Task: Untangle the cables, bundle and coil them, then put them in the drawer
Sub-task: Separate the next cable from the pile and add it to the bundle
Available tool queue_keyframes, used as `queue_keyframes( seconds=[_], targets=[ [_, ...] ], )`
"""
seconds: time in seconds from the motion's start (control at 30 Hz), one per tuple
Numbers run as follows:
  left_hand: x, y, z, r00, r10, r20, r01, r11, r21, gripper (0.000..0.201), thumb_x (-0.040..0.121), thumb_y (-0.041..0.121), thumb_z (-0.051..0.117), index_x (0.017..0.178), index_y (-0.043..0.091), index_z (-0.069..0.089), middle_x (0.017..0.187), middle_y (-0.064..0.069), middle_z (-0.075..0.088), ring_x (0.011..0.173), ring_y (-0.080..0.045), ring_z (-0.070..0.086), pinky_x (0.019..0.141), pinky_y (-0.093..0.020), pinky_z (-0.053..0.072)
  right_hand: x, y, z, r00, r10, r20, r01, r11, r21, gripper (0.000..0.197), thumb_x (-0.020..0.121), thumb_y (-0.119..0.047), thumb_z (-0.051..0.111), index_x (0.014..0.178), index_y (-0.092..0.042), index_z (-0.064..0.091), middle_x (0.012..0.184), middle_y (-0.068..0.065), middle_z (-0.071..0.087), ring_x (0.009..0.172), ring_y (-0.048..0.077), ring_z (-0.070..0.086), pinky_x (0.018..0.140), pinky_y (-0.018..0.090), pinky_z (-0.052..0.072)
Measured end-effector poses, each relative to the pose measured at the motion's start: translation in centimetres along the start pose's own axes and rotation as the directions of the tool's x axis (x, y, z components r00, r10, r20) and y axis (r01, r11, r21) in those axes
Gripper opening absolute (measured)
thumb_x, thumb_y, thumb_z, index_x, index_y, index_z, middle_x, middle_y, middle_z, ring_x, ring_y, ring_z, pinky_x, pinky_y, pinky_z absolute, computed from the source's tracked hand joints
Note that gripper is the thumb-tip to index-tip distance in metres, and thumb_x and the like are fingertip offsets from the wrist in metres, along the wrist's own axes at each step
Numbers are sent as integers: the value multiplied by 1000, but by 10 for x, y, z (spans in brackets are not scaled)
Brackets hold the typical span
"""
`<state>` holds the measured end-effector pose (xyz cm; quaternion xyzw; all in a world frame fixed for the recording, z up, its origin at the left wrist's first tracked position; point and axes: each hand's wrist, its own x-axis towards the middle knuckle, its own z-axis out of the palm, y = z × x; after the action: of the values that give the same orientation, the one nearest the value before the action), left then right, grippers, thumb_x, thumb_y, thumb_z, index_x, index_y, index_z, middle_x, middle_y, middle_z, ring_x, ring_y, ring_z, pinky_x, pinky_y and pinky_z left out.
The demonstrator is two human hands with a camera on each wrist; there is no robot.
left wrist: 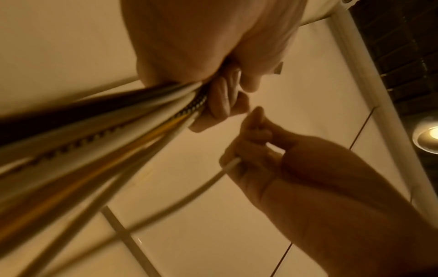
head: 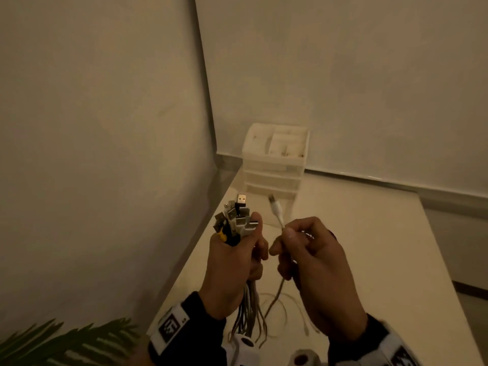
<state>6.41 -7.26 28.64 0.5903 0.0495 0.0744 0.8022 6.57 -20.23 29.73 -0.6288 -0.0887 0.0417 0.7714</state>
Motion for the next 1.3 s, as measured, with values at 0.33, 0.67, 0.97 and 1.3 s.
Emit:
queue_keyframes(
  seconds=[0.33,0.67,0.97,1.3],
  targets=[
    [-10,-3,24,999,32,9,-32,999,0,32,77,34,58,92,9,71,63,-1,69,44,-8,61,39,-24,48,-15,1,11,994,-8,-112,5,1000,-26,10,91,-8,58,86,-1,63,73,4,68,46,8,59,46,14,47],
    [-8,-2,6,997,9,-78,-9,1000,-2,18,76,34,66,67,18,63,65,-5,60,56,-16,56,53,-30,48,-31,27,12,988,-150,-33,120,889,-443,9,85,-28,68,91,-34,66,91,-10,66,64,15,65,58,33,55],
    [-2,40,-34,987,-73,144,103,972,-209,45,89,41,55,55,17,41,48,1,33,34,-7,27,37,-19,27,-47,86,-28,939,143,312,88,778,-622,35,97,-48,40,72,-28,53,61,-10,53,57,5,48,58,21,38],
    [-29,35,-34,911,16,412,-238,837,492,32,83,4,71,66,31,68,51,23,61,48,8,56,52,-5,39,-39,42,-28,946,206,252,-40,843,-537,41,97,-39,45,60,-23,53,54,-6,45,50,8,39,51,23,35]
  ],
)
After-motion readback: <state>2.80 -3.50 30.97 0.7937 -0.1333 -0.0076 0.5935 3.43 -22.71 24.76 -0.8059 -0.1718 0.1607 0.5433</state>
